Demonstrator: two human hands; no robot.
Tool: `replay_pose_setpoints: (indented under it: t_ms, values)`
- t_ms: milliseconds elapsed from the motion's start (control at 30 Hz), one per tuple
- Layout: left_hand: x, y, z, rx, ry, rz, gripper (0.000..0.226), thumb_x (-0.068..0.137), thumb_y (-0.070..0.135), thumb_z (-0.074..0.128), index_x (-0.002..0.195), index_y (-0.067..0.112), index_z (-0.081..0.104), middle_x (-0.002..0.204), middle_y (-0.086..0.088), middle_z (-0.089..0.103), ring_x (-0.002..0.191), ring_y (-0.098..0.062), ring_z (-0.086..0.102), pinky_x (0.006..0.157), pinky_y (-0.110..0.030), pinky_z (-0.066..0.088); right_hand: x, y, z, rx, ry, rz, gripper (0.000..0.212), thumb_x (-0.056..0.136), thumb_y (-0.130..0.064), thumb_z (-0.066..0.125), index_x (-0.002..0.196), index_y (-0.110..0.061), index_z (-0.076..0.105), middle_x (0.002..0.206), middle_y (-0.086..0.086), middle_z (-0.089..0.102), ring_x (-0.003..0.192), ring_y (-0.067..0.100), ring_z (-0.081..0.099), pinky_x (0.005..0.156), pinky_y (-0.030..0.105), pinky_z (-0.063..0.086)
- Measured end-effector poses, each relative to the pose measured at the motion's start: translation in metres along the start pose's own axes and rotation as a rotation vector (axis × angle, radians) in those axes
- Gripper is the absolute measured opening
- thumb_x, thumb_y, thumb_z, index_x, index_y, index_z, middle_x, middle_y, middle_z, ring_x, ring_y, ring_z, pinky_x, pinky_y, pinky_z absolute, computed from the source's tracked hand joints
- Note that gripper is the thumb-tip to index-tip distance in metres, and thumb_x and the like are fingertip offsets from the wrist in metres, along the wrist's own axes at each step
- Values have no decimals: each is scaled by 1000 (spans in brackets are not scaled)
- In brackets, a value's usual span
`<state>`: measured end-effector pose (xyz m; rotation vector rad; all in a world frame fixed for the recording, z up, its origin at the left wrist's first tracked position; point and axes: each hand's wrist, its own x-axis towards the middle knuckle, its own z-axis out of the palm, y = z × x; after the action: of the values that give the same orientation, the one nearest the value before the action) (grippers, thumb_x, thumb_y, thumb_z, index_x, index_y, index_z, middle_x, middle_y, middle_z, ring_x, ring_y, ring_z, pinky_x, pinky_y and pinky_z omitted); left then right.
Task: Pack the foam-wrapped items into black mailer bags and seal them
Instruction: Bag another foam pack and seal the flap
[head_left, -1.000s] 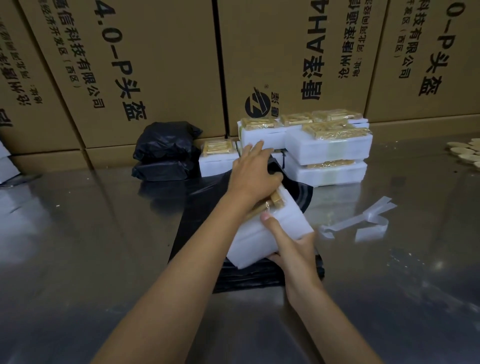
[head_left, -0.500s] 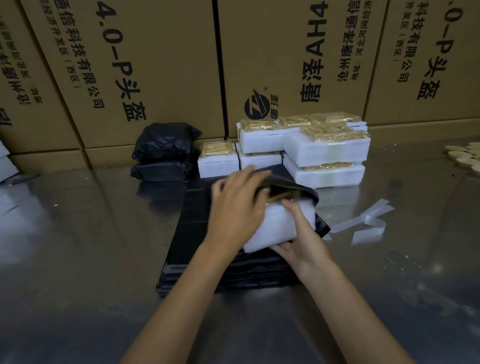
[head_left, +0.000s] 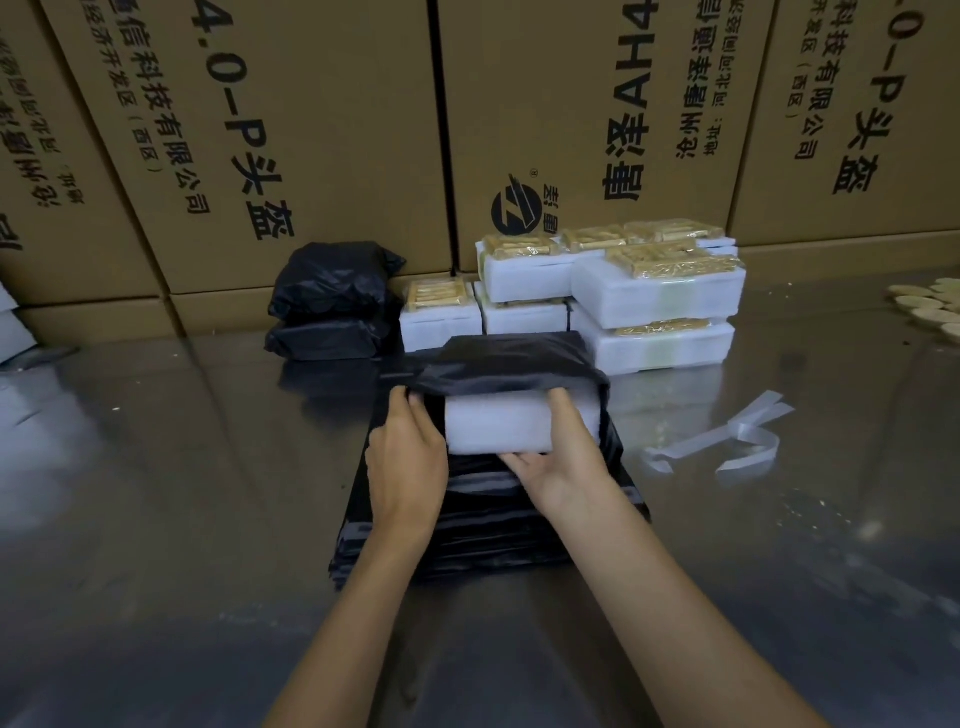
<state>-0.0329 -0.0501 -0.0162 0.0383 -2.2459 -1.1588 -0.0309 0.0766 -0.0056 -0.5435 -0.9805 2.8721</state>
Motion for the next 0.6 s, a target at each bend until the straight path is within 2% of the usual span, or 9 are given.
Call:
replay_pose_setpoints:
  t_ms: [133,267,333,367,433,467,500,567,600]
  values:
    - [-1,-2,-11,113,-56,114,21,105,19,34,104,9,53,58,-6,51,48,-19,45,43,-32,23,18,-6,13,94,45,-58,35,99,-12,56,133,-11,58,130,14,64,117,32,62,102,50,50]
    - [2,0,-14,155,-59,142,22,105,20,35,111,9,54,61,-6,53,52,-22,45,52,-35,30,30,-3,12,78,-90,-69,37,100,-10,51,137,-5,55,134,17,61,122,32,59,108,46,47]
    - [4,-1,-15,172,-72,144,22,105,20,36,112,9,53,61,-4,50,52,-20,43,53,-35,30,35,-2,8,5,-90,-80,39,100,-9,55,139,-4,52,137,17,59,122,30,59,106,40,48]
    - [4,-1,-15,192,-79,153,22,105,21,36,113,10,53,60,-3,48,51,-17,40,52,-35,29,38,-1,4,-99,-47,-101,44,99,-15,59,142,-5,49,141,14,57,123,29,58,106,39,47]
    - [2,-3,-15,226,-91,172,22,105,21,36,112,10,53,59,-4,48,50,-15,39,50,-35,28,43,-2,-3,-360,57,-97,70,95,-37,66,150,-7,37,147,8,49,125,28,56,107,39,47]
    - [2,-3,-15,231,-96,180,21,105,21,36,111,10,53,59,-5,50,50,-18,42,49,-35,28,45,-3,-6,-454,85,-87,77,92,-45,66,152,-8,34,147,8,48,124,29,57,104,40,50]
    - [1,-4,-14,231,-101,189,21,105,21,36,111,10,53,59,-6,51,50,-21,45,48,-35,29,45,-5,-8,-525,99,-94,76,92,-49,65,150,-8,37,144,9,50,121,29,58,95,39,55]
    - [0,-4,-14,244,-104,204,21,105,21,36,111,11,53,59,-7,53,50,-20,46,46,-34,28,48,-12,-11,-651,119,-112,58,95,-49,60,136,-10,50,132,10,59,112,27,63,71,36,60]
    - [-1,-4,-14,258,-105,209,20,105,21,36,111,11,53,60,-6,53,49,-18,44,45,-33,27,49,-15,-11,-724,122,-109,48,97,-49,57,127,-12,54,127,10,63,108,26,66,65,35,59]
